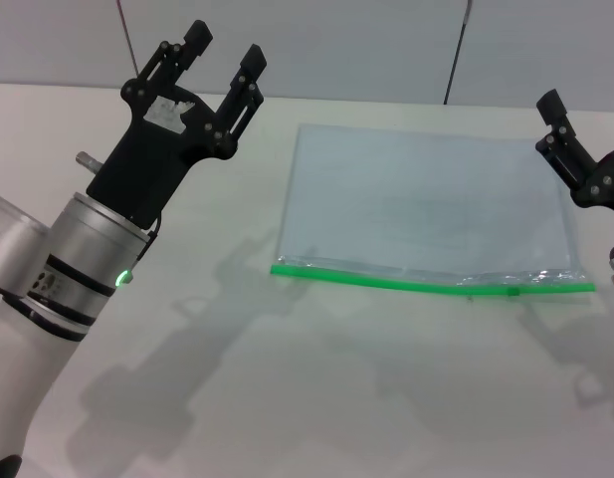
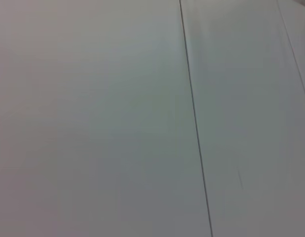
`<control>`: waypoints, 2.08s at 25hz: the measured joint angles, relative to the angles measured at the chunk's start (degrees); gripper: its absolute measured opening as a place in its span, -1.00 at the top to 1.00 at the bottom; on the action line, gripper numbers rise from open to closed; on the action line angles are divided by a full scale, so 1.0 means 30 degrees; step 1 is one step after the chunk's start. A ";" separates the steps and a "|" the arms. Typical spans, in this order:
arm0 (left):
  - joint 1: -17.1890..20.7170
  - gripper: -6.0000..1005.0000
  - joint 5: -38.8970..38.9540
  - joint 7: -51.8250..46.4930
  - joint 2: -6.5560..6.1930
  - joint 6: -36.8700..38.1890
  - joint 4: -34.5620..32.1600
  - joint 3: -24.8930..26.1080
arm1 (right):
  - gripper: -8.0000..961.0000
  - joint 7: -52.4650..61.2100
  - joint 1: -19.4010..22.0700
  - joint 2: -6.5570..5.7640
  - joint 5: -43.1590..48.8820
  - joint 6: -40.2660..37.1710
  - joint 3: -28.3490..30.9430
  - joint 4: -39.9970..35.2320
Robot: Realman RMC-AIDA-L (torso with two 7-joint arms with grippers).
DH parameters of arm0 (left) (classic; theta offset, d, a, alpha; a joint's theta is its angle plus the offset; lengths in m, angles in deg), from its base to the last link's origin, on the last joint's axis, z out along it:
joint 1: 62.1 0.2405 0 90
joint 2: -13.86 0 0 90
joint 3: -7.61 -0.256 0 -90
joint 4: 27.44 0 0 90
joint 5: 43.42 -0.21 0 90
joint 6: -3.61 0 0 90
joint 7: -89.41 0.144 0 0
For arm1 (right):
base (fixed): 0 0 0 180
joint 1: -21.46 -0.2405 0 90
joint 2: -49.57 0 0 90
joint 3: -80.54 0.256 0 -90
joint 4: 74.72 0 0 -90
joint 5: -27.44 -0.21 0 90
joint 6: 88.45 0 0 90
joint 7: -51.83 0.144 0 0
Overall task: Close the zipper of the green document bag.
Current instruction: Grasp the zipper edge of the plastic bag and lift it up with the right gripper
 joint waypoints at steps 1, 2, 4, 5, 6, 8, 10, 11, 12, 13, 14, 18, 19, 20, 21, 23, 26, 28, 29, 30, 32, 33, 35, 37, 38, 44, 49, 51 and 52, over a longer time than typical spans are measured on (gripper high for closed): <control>-0.0001 -0.23 0.0000 0.0000 0.0000 0.0000 0.0000 -0.0001 | -0.84 0.0000 -0.0001 0.0000 0.0000 0.0001 -0.0001 0.0001; -0.0005 -0.23 0.0000 0.0000 0.0000 0.0000 0.0001 0.0000 | -0.84 -0.0001 -0.0005 -0.0001 0.0000 0.0003 0.0000 0.0001; -0.0016 -0.23 0.0000 0.0000 0.0002 0.0000 0.0001 0.0000 | -0.84 -0.0009 -0.0021 -0.0001 0.0000 0.0006 0.0000 -0.0011; -0.0017 -0.23 0.0000 0.0000 0.0004 0.0000 0.0001 0.0000 | -0.84 -0.0003 -0.0030 -0.0001 0.0000 0.0007 -0.0001 -0.0016; -0.0017 -0.23 0.0000 0.0000 0.0005 0.0000 0.0001 0.0000 | -0.84 0.0012 -0.0038 -0.0001 0.0000 0.0009 0.0000 -0.0018; -0.0017 -0.23 0.0000 0.0000 0.0007 0.0000 0.0000 0.0000 | -0.84 0.0027 -0.0044 -0.0002 0.0000 0.0014 0.0000 -0.0012; -0.0016 -0.23 0.0000 0.0001 0.0008 0.0001 0.0001 0.0000 | -0.84 0.0027 -0.0048 -0.0002 0.0000 0.0021 0.0000 -0.0007; -0.0015 -0.22 0.0000 0.0000 0.0008 0.0000 -0.0002 -0.0001 | -0.84 0.0021 -0.0050 -0.0001 0.0000 0.0030 -0.0001 -0.0004; -0.0014 -0.22 0.0000 0.0000 0.0008 0.0000 -0.0010 0.0000 | -0.84 0.0010 -0.0052 -0.0001 0.0000 0.0102 0.0000 -0.0002; -0.0011 -0.22 0.0000 0.0000 0.0008 0.0000 -0.0019 0.0000 | -0.84 -0.0013 -0.0055 -0.0003 0.0000 0.0218 -0.0001 0.0000; 0.0002 -0.22 0.0000 0.0000 0.0009 -0.0002 -0.0048 -0.0001 | -0.84 -0.0049 -0.0061 -0.0010 0.0000 0.0436 0.0000 0.0000; 0.0037 -0.22 0.0000 0.0000 0.0009 -0.0034 -0.0070 -0.0001 | -0.84 -0.0204 -0.0028 -0.0054 -0.0229 0.1610 0.0007 0.0175; 0.0051 -0.22 0.0000 0.0000 0.0004 -0.0062 -0.0083 -0.0001 | -0.84 -0.0262 0.0027 -0.0064 -0.0406 0.1847 0.0018 0.0328; 0.0063 -0.22 0.0000 0.0000 -0.0001 -0.0095 -0.0099 -0.0001 | -0.84 -0.0389 0.0119 -0.0060 -0.0631 0.2118 0.0020 0.0625; 0.0071 -0.22 0.0000 0.0000 -0.0003 -0.0135 -0.0112 -0.0001 | -0.84 -0.0569 0.0223 -0.0059 -0.0845 0.2410 0.0024 0.0939; 0.0077 -0.22 -0.0001 0.0000 -0.0006 -0.0200 -0.0123 -0.0001 | -0.84 -0.1093 0.0514 -0.0050 -0.1124 0.2849 0.0029 0.1496; 0.0084 -0.21 0.0000 0.0000 -0.0030 -0.0213 -0.0130 -0.0001 | -0.84 -0.2424 0.1133 -0.0031 -0.1278 0.3036 0.0050 0.2143; 0.0102 -0.21 0.0001 0.0000 -0.0034 -0.0220 -0.0144 -0.0001 | -0.84 -0.3618 0.1566 -0.0001 -0.1279 0.3059 0.0067 0.2368; 0.0121 -0.21 0.0004 0.0000 -0.0036 -0.0228 -0.0188 -0.0001 | -0.84 -0.4379 0.1860 0.0005 -0.1285 0.3101 0.0078 0.2421; 0.0154 -0.21 0.0011 0.0000 -0.0038 -0.0233 -0.0255 -0.0001 | -0.84 -0.5051 0.2071 0.0021 -0.1279 0.3180 0.0080 0.2429; 0.0226 -0.21 0.0036 0.0000 -0.0029 -0.0236 -0.0445 -0.0001 | -0.84 -0.6703 0.2500 0.0047 -0.1283 0.3570 0.0088 0.2425; 0.0253 -0.21 0.0072 0.0000 -0.0024 -0.0237 -0.0534 0.0000 | -0.84 -0.7475 0.2628 0.0062 -0.1284 0.3859 0.0087 0.2395; 0.0315 -0.21 0.0173 0.0000 -0.0020 -0.0237 -0.0599 0.0000 | -0.84 -0.8966 0.2849 0.0106 -0.1286 0.4630 0.0087 0.2305; 0.0352 -0.21 0.0219 0.0000 -0.0020 -0.0236 -0.0603 -0.0001 | -0.84 -1.0198 0.2937 0.0132 -0.1287 0.5528 0.0126 0.2254; 0.0357 -0.21 0.0223 0.0000 -0.0021 -0.0236 -0.0606 -0.0001 | -0.84 -1.0625 0.2962 0.0134 -0.1292 0.5864 0.0178 0.2235; 0.0355 -0.20 0.0235 0.0000 -0.0021 -0.0234 -0.0613 0.0000 | -0.84 -1.3425 0.3122 0.0145 -0.1292 0.7824 0.1316 0.1987; 0.0362 -0.20 0.0235 0.0000 -0.0021 -0.0233 -0.0613 -0.0001 | -0.84 -1.5493 0.3420 0.0146 -0.1291 0.8195 0.1829 0.1764; 0.0392 -0.20 0.0235 0.0000 -0.0021 -0.0233 -0.0613 -0.0001 | -0.84 -1.6289 0.3518 0.0155 -0.1288 0.8310 0.1919 0.1577; 0.0401 -0.20 0.0235 0.0000 -0.0021 -0.0234 -0.0613 -0.0001 | -0.84 -1.6818 0.3560 0.0168 -0.1289 0.8378 0.1944 0.1437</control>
